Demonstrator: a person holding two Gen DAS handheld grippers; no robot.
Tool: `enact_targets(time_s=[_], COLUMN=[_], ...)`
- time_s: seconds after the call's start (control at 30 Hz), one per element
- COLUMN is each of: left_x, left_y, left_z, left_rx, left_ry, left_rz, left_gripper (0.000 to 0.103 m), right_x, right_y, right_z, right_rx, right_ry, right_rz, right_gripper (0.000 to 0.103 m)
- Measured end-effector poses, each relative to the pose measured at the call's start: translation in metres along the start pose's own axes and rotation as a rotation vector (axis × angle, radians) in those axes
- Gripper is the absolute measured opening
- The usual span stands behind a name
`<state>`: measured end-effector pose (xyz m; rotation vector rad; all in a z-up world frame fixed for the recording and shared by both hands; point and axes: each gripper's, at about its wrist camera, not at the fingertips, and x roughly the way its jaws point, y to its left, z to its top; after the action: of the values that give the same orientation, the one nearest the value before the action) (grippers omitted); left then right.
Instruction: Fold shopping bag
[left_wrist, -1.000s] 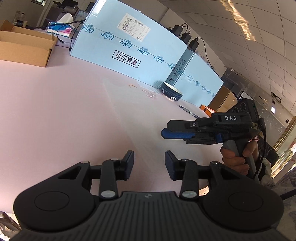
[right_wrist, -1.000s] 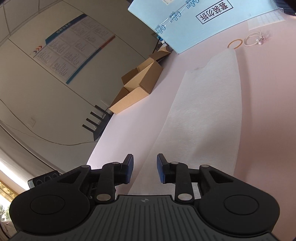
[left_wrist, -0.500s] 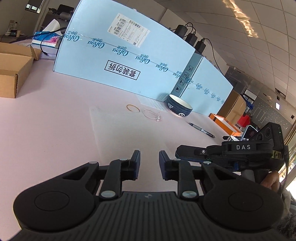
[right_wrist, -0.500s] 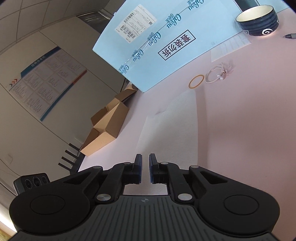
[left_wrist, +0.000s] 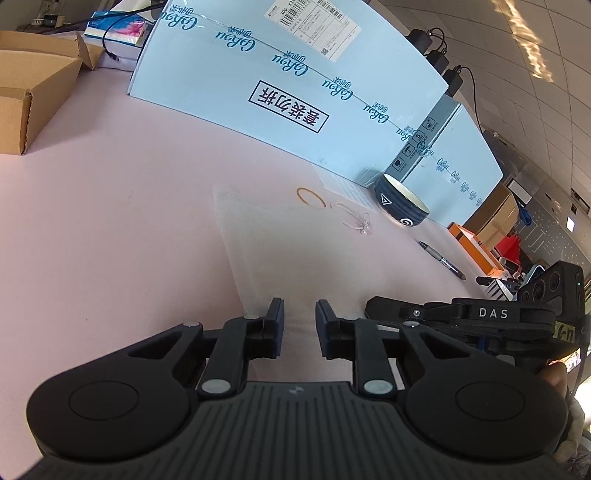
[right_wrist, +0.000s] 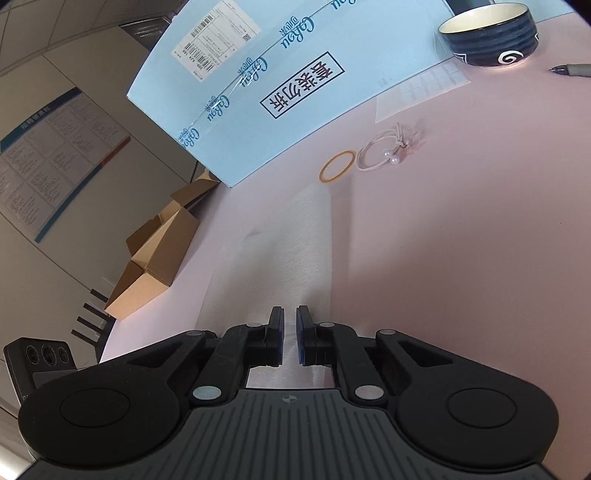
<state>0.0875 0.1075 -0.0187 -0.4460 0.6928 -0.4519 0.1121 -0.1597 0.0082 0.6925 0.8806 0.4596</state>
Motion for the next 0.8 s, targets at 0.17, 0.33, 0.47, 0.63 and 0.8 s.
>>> enact_targets(time_s=[0.17,0.33,0.47,0.63,0.8], left_x=[0.002,-0.026,-0.087,-0.144,-0.152], left_y=[0.002,-0.014,-0.037,-0.049,-0.051], left_z=[0.0,-0.003,-0.023,-0.064,-0.082], left_rx=[-0.015,0.061,0.179,0.29,0.351], left_ry=[-0.008,-0.094,-0.202,-0.227,-0.225], left_rz=[-0.014,0.047,0.011,0.065,0.009], left_gripper=[0.017,0.019,0.038,0.038,0.053], right_x=[0.003,-0.034,-0.083,-0.118,-0.117], right_y=[0.014,0.024,0.04,0.058,0.056], right_z=[-0.009,-0.023,-0.052,-0.096,-0.146], right_rx=[-0.132,-0.244,-0.553,-1.092,-1.718], right_ry=[-0.042,-0.163,-0.275,-0.306,-0.194], right_rz=[-0.052,-0.048,-0.11,-0.219,-0.281], right_gripper=[0.0,0.028,0.031,0.051,0.06])
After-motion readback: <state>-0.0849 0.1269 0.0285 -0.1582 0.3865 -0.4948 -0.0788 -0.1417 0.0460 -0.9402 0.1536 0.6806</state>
